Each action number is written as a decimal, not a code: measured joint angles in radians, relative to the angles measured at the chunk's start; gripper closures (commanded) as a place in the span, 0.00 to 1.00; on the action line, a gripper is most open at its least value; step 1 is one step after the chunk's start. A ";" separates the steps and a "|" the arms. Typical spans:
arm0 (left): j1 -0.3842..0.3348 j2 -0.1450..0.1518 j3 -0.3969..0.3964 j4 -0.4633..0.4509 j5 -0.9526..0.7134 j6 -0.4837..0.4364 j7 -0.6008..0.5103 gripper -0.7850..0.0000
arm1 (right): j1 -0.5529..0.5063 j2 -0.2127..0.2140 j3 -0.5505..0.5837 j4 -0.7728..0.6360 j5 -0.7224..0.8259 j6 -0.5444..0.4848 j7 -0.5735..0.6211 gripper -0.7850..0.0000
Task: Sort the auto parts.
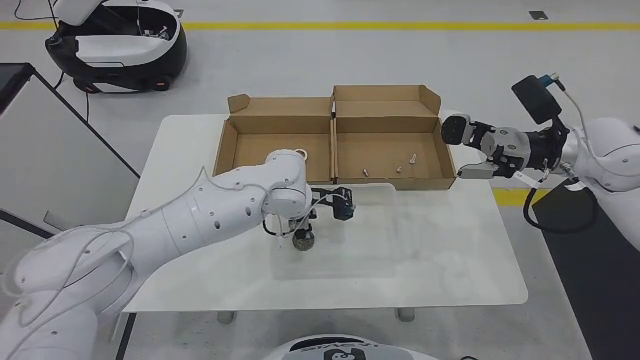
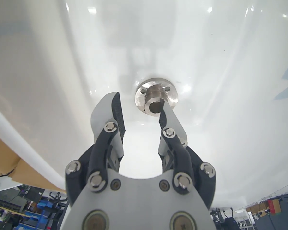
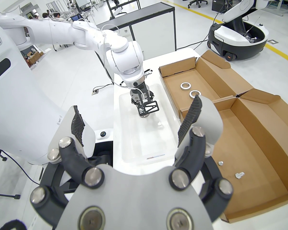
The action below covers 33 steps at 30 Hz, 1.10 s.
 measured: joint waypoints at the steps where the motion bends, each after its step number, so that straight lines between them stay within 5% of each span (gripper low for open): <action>1: -0.001 -0.002 0.000 -0.001 -0.006 -0.003 0.003 0.53 | 0.000 0.000 0.000 0.000 0.000 0.000 0.000 0.00; 33: 0.045 0.028 0.000 0.001 0.000 -0.006 0.006 0.62 | 0.000 0.000 0.000 0.000 0.000 0.000 0.000 0.00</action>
